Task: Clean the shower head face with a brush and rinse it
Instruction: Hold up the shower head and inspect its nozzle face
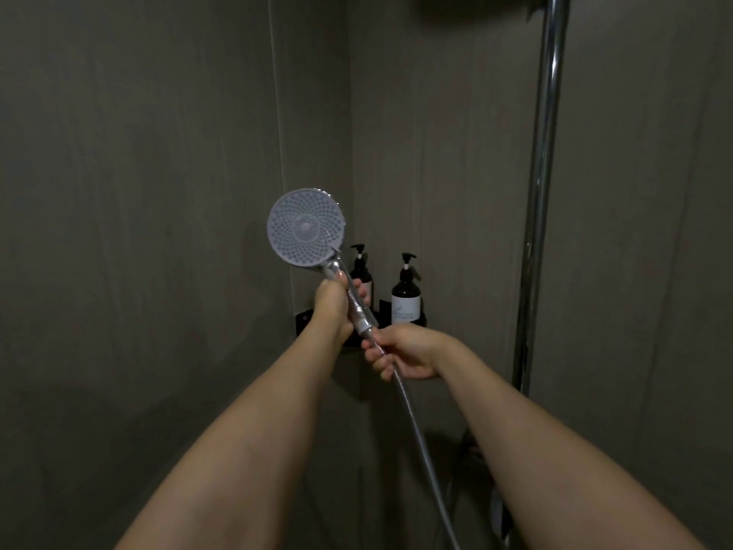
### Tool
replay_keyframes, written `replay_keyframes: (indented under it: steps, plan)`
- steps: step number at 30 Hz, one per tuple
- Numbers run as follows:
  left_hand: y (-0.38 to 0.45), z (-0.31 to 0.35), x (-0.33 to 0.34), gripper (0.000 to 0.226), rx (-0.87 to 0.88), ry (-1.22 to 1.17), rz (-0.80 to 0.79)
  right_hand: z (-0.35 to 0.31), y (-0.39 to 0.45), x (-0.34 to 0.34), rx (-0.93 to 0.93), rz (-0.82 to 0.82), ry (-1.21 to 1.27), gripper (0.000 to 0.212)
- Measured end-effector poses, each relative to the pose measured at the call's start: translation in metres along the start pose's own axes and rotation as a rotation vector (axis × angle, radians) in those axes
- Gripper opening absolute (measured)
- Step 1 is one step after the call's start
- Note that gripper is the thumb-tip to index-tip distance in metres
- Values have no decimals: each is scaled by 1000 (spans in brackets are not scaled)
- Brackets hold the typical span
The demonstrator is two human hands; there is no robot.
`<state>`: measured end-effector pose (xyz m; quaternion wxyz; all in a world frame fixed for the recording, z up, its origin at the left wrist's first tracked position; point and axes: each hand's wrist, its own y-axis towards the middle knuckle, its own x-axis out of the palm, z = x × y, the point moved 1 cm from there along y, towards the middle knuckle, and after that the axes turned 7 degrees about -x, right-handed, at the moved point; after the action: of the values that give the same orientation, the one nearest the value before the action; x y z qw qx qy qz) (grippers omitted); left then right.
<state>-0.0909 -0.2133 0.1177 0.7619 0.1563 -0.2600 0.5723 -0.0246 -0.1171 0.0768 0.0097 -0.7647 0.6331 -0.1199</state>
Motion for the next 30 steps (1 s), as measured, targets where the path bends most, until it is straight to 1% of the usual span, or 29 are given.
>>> replay_keyframes:
  steps: [1,2,4,5,6,7,10,11,12,13,14,16,17,18,20,21,22,24,26,28,30]
  plan:
    - [3,0,0,16,15,6,49,-3,2,4,-36,67,-142,28]
    - [7,-1,0,17,37,13,100,-4,4,7,-100,140,-374,29]
    - [12,-3,1,13,109,39,188,-5,8,11,-227,255,-967,27]
    - [12,-3,2,9,145,51,212,-4,11,14,-281,301,-1119,28]
    - [11,-3,2,5,169,67,224,-1,14,16,-305,333,-1117,26]
    - [11,-3,2,8,187,93,229,2,13,17,-317,330,-999,21]
    - [9,0,0,20,203,153,207,9,12,12,-240,189,-413,23]
    - [9,1,-1,20,196,155,189,10,10,9,-231,148,-255,23]
    - [8,1,-2,19,184,146,169,10,8,5,-236,122,-177,22]
    - [7,2,-3,18,171,135,153,8,5,3,-251,110,-178,21]
    - [6,3,-3,17,160,122,140,8,5,2,-264,125,-230,18]
    - [5,6,-4,17,157,113,119,7,5,5,-293,191,-325,10]
    - [5,7,-4,17,163,119,114,7,6,6,-302,199,-330,7]
    - [6,8,-4,17,168,128,111,8,7,7,-301,188,-278,7]
    - [5,10,-4,17,169,142,97,10,6,7,-275,153,-125,20]
    - [5,10,-5,16,167,142,89,10,6,7,-275,138,-86,22]
    - [4,10,-5,16,165,139,80,10,5,7,-284,138,-81,22]
    - [2,11,-4,16,164,127,63,11,4,9,-345,190,-103,16]
    - [2,14,-4,17,175,108,55,13,7,9,-397,229,-26,15]
    - [3,15,-5,17,184,110,57,13,8,10,-357,205,82,25]
    - [1,15,-6,16,187,105,54,12,8,9,-322,207,18,23]
